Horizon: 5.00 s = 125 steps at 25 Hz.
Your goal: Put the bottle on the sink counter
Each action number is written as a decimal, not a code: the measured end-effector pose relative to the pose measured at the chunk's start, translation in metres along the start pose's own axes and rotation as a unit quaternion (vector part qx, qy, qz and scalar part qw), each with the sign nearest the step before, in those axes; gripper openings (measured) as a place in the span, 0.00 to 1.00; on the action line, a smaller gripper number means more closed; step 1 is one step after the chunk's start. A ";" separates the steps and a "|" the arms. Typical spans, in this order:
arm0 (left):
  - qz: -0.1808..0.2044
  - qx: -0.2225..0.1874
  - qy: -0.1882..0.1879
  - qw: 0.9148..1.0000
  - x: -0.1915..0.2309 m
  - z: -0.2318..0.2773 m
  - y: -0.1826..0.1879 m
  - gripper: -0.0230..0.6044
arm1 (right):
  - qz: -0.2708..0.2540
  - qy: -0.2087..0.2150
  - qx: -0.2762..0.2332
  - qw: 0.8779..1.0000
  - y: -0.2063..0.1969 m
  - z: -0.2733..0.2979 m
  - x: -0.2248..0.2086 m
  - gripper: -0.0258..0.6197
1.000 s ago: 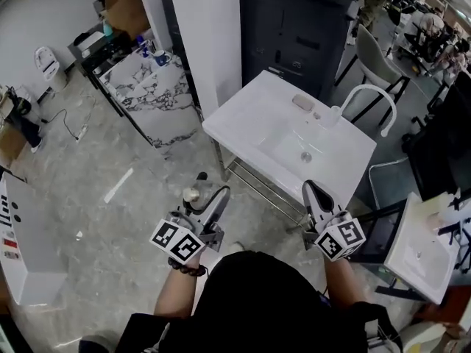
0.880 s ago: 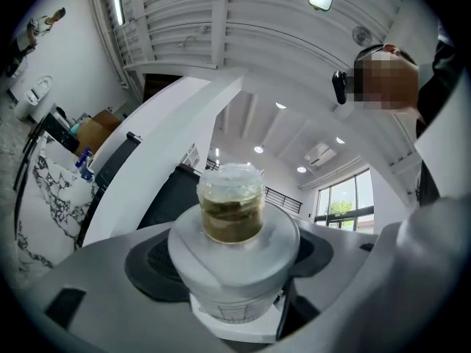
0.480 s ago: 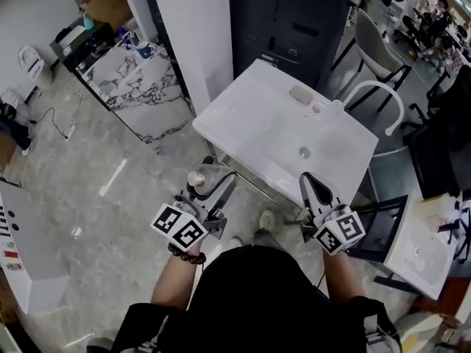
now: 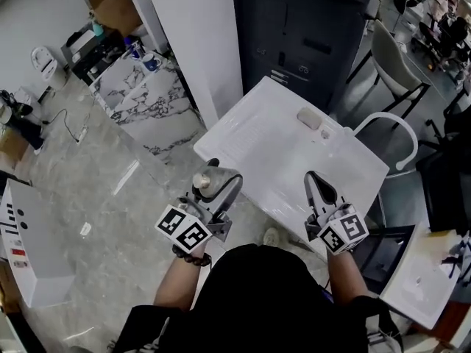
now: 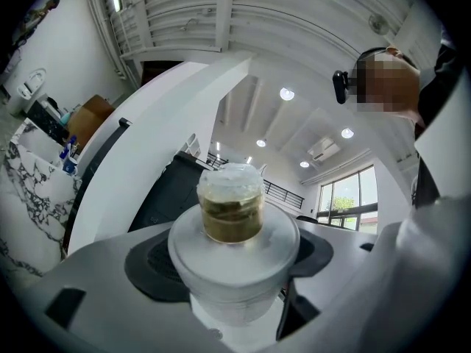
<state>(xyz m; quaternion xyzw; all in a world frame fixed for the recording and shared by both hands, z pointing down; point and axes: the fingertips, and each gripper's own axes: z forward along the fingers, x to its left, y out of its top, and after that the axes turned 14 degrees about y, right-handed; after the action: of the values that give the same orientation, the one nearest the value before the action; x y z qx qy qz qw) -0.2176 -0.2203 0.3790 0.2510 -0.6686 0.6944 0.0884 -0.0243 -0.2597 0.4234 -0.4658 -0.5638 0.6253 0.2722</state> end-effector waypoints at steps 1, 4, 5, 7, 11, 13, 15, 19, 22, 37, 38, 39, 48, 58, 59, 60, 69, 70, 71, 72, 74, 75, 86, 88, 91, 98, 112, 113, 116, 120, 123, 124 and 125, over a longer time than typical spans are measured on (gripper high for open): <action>0.001 0.000 0.000 1.000 -0.001 0.009 -0.001 0.60 | 0.000 0.001 -0.003 1.000 0.002 0.001 -0.008 0.09; 0.002 -0.001 -0.001 1.000 -0.006 0.033 -0.009 0.60 | 0.004 -0.001 -0.007 1.000 0.007 -0.002 -0.033 0.09; 0.001 -0.001 -0.001 1.000 -0.008 0.042 -0.011 0.60 | 0.005 -0.004 -0.008 1.000 0.009 -0.004 -0.041 0.09; 0.001 -0.001 0.001 1.000 -0.012 0.057 -0.017 0.60 | 0.004 -0.007 -0.007 1.000 0.014 -0.009 -0.055 0.09; 0.000 0.008 0.006 1.000 -0.018 0.084 -0.029 0.60 | 0.004 -0.019 0.000 1.000 0.013 -0.018 -0.079 0.09; 0.007 0.018 0.002 1.000 -0.020 0.096 -0.035 0.60 | 0.014 -0.026 0.000 1.000 0.010 -0.020 -0.089 0.09; 0.015 0.027 0.001 1.000 -0.019 0.109 -0.040 0.60 | 0.024 -0.031 0.003 0.999 0.004 -0.021 -0.097 0.09; 0.020 0.047 0.006 0.999 -0.005 0.137 -0.058 0.60 | 0.038 -0.045 0.014 0.998 -0.013 -0.022 -0.114 0.09; 0.022 0.064 0.006 0.998 0.008 0.160 -0.071 0.60 | 0.043 -0.060 0.019 0.997 -0.020 -0.023 -0.127 0.09; 0.043 0.148 -0.014 0.988 0.072 0.280 -0.128 0.60 | 0.083 -0.145 0.055 0.984 -0.050 -0.007 -0.182 0.09; 0.047 0.153 -0.011 0.987 0.077 0.288 -0.133 0.60 | 0.084 -0.150 0.056 0.984 -0.051 -0.007 -0.184 0.09; 0.054 0.158 -0.008 0.986 0.081 0.295 -0.138 0.60 | 0.084 -0.156 0.057 0.983 -0.053 -0.007 -0.187 0.09; 0.097 0.197 -0.011 0.976 0.109 0.347 -0.183 0.60 | 0.115 -0.180 0.074 0.974 -0.074 -0.005 -0.190 0.09; 0.135 0.228 -0.007 0.964 0.132 0.385 -0.221 0.60 | 0.139 -0.227 0.064 0.962 -0.092 -0.001 -0.194 0.09; 0.144 0.229 -0.005 0.963 0.133 0.389 -0.224 0.60 | 0.141 -0.230 0.063 0.961 -0.094 0.000 -0.194 0.09; 0.154 0.230 -0.004 0.961 0.133 0.393 -0.227 0.60 | 0.141 -0.233 0.063 0.960 -0.096 0.000 -0.194 0.09; 0.196 0.238 0.000 0.951 0.130 0.414 -0.248 0.60 | 0.169 -0.244 0.057 0.953 -0.109 0.002 -0.191 0.09; 0.204 0.236 -0.001 0.950 0.130 0.416 -0.249 0.60 | 0.171 -0.245 0.057 0.953 -0.109 0.002 -0.191 0.09; 0.211 0.234 -0.002 0.949 0.130 0.418 -0.249 0.60 | 0.170 -0.247 0.057 0.952 -0.110 0.002 -0.192 0.09; 0.216 0.232 -0.002 0.948 0.130 0.420 -0.249 0.60 | 0.169 -0.248 0.058 0.952 -0.110 0.001 -0.193 0.09; 0.222 0.227 0.001 0.948 0.131 0.425 -0.248 0.60 | 0.172 -0.251 0.058 0.951 -0.110 0.000 -0.195 0.09; 0.225 0.225 0.003 0.948 0.132 0.427 -0.248 0.60 | 0.175 -0.253 0.057 0.950 -0.111 -0.001 -0.195 0.09; 0.297 0.206 0.000 0.932 0.126 0.430 -0.257 0.60 | 0.188 -0.245 0.058 0.949 -0.115 0.010 -0.204 0.09; 0.295 0.206 0.008 0.933 0.128 0.432 -0.257 0.60 | 0.187 -0.241 0.060 0.950 -0.116 0.013 -0.203 0.09; 0.292 0.208 0.015 0.933 0.129 0.433 -0.256 0.60 | 0.187 -0.236 0.064 0.951 -0.117 0.014 -0.200 0.09; 0.257 0.231 -0.029 0.938 0.123 0.428 -0.259 0.71 | 0.169 -0.219 0.066 0.959 -0.112 0.015 -0.187 0.09; 0.232 0.217 0.023 0.948 0.119 0.359 -0.213 0.73 | 0.141 -0.188 0.046 0.971 -0.091 -0.017 -0.172 0.09; 0.225 0.225 0.028 0.948 0.118 0.350 -0.212 0.72 | 0.146 -0.186 0.031 0.971 -0.083 -0.020 -0.171 0.09; 0.202 0.242 0.036 0.948 0.111 0.323 -0.213 0.72 | 0.144 -0.188 -0.009 0.972 -0.057 -0.030 -0.170 0.09; 0.198 0.217 0.049 0.955 0.087 0.288 -0.200 0.49 | 0.102 -0.200 0.016 0.974 -0.051 -0.049 -0.166 0.09; 0.198 0.188 0.067 0.960 0.073 0.263 -0.181 0.31 | 0.084 -0.195 0.021 0.977 -0.045 -0.059 -0.157 0.09; 0.196 0.181 0.074 0.961 0.068 0.256 -0.176 0.28 | 0.079 -0.191 0.018 0.978 -0.043 -0.061 -0.155 0.09; 0.195 0.174 0.081 0.962 0.063 0.248 -0.170 0.27 | 0.075 -0.186 0.016 0.979 -0.040 -0.064 -0.152 0.09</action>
<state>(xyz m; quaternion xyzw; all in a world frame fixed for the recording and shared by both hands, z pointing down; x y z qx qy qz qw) -0.1371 -0.4594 0.5540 0.0701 -0.5643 0.8216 -0.0404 0.0888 -0.3542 0.5085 -0.3778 -0.5583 0.7285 0.1218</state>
